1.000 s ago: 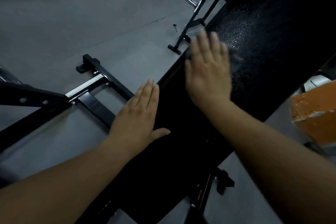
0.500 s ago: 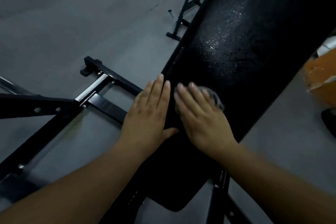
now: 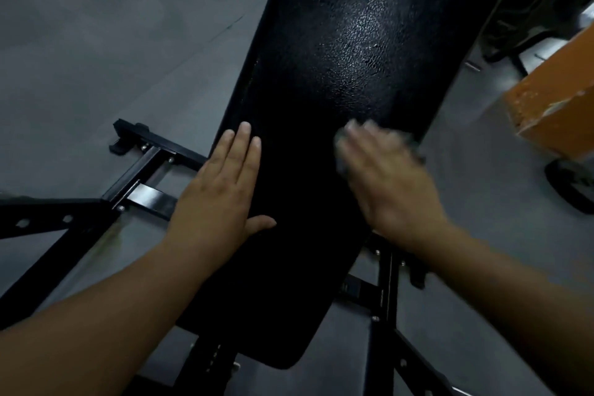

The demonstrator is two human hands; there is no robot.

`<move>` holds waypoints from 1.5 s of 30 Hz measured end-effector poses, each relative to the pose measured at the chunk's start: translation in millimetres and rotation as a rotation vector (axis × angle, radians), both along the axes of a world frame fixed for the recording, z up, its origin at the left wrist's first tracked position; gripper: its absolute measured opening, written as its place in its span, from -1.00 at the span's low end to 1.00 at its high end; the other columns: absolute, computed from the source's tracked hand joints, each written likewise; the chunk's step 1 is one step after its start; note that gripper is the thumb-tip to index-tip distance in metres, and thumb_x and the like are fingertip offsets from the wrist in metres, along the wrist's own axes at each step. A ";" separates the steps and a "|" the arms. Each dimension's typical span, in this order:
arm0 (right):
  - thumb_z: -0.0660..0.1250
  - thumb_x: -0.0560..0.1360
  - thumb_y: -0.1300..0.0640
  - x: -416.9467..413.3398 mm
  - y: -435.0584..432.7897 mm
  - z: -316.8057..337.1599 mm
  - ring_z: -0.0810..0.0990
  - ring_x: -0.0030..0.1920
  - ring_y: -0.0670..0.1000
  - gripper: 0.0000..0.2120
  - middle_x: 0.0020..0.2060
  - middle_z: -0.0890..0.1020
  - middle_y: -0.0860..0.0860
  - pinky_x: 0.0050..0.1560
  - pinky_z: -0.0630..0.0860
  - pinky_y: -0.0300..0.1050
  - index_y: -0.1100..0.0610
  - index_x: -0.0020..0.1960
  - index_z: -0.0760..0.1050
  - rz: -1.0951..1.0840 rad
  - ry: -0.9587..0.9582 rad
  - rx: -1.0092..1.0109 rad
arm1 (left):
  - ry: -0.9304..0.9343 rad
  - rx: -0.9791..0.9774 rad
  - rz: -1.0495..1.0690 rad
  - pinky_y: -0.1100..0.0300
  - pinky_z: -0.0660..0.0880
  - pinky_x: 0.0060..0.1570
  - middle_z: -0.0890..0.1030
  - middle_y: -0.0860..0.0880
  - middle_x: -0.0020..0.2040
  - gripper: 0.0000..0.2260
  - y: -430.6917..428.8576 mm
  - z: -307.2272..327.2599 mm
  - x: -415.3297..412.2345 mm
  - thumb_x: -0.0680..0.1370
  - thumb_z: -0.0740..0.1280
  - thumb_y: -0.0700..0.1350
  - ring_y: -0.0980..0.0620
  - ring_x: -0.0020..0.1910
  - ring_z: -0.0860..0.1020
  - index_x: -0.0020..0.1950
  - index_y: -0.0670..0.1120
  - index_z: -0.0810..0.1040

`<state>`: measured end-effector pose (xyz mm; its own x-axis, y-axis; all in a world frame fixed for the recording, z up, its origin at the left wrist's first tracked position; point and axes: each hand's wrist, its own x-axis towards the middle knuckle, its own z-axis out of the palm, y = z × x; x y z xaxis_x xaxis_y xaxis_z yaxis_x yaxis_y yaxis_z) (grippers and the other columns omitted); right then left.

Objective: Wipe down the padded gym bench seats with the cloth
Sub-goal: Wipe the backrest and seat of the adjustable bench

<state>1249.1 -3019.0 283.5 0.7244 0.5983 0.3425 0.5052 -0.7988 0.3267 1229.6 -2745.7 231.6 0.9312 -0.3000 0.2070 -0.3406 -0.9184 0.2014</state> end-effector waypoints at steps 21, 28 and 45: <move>0.11 0.66 0.01 -49.5 58.8 -82.4 0.25 0.55 0.16 -0.52 0.54 0.30 0.12 0.54 0.16 0.10 0.17 0.53 0.33 0.021 -0.105 -0.054 | -0.078 -0.025 -0.030 0.00 0.25 0.45 -0.33 0.04 0.61 0.04 5.2 -4.1 1.6 0.44 0.35 0.36 0.06 0.60 -0.23 0.62 -0.03 -0.22; 0.04 0.64 -0.02 -27.4 103.4 -77.8 0.17 0.57 0.18 -0.46 0.56 0.25 0.13 0.57 0.07 0.13 0.17 0.56 0.26 -0.203 -0.231 0.199 | -0.105 -0.045 -0.028 -0.01 0.15 0.51 -0.29 0.01 0.62 -0.02 6.9 -46.6 -37.7 0.47 0.27 0.38 0.03 0.60 -0.21 0.63 -0.06 -0.20; 0.02 0.65 -0.09 -82.7 59.2 -122.3 0.20 0.57 0.08 -0.46 0.56 0.26 0.04 0.54 0.17 0.09 0.09 0.57 0.27 0.046 -0.132 -0.149 | -0.151 -0.102 -0.039 0.10 -0.03 0.57 -0.33 0.02 0.61 0.04 16.5 -107.7 -76.7 0.43 0.29 0.42 0.06 0.59 -0.24 0.63 -0.04 -0.23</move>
<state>1166.4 -2959.8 161.1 0.6500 0.6806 0.3380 0.4846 -0.7138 0.5056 1152.9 -2729.2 123.9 0.8752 -0.3059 0.3747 -0.4094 -0.8810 0.2371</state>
